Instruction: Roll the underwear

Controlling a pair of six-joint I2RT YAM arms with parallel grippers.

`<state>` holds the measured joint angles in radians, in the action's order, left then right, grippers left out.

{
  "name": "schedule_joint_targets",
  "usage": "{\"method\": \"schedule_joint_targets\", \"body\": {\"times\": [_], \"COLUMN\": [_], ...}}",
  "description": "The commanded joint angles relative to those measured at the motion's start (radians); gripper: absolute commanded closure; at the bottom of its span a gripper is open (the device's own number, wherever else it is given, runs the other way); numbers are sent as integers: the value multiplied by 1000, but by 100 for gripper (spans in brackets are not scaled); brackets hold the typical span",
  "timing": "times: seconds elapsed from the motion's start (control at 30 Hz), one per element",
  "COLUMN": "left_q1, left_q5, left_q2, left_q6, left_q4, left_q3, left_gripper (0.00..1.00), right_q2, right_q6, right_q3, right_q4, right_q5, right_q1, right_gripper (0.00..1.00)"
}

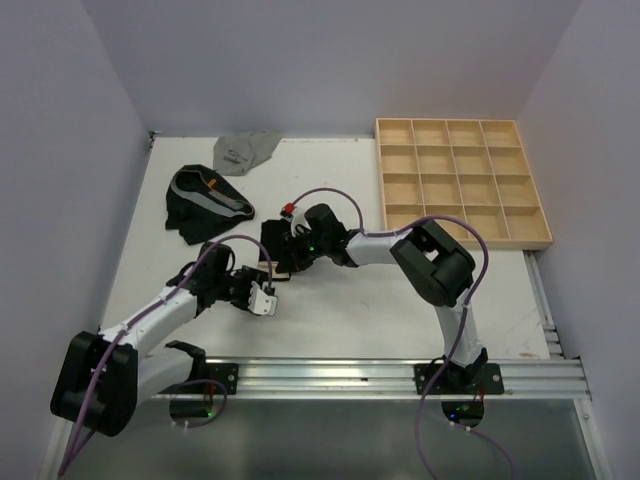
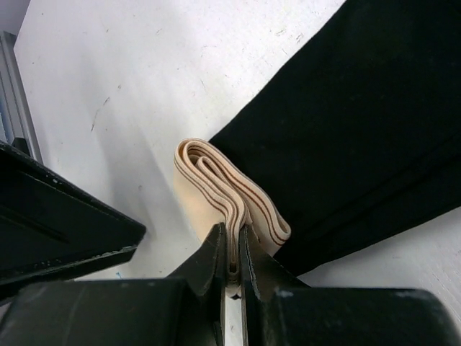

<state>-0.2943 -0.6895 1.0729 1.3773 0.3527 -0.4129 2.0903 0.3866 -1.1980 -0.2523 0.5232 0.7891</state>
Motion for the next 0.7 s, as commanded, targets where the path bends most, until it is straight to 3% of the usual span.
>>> {"method": "schedule_joint_targets", "body": {"times": [0.0,0.17,0.33,0.43,0.5,0.53,0.57,0.63,0.67], "left_q1": [-23,-25,-31,-32,-34,-37,-43,-43,-43], "left_q5": [79,110,151,166,182,191,194,196,194], "left_q2": [30,116,242,300,337,375,395,436,447], "left_q6": [8,5,14,32,31,28,19,25,32], "left_q4": [-242,-320,-272,-222,-181,-128,-98,1,32], "left_q3": [17,8,-43,-69,-107,-127,-170,-228,-243], "left_gripper": [43,45,51,62,75,79,88,96,100], "right_q2": [80,99,114,109,93,80,67,4,-22], "right_q6": [-22,-25,-20,-11,0,6,12,29,37], "right_q3": [15,9,12,25,38,46,49,78,92], "right_q4": [136,147,148,128,104,90,85,64,52], "right_q5": [-54,-38,-26,-20,-14,-14,-17,-32,-40], "right_q1": [-1,-4,-17,-21,-24,-25,-25,-34,-40], "right_gripper": [100,100,100,100,99,97,89,75,64]}}
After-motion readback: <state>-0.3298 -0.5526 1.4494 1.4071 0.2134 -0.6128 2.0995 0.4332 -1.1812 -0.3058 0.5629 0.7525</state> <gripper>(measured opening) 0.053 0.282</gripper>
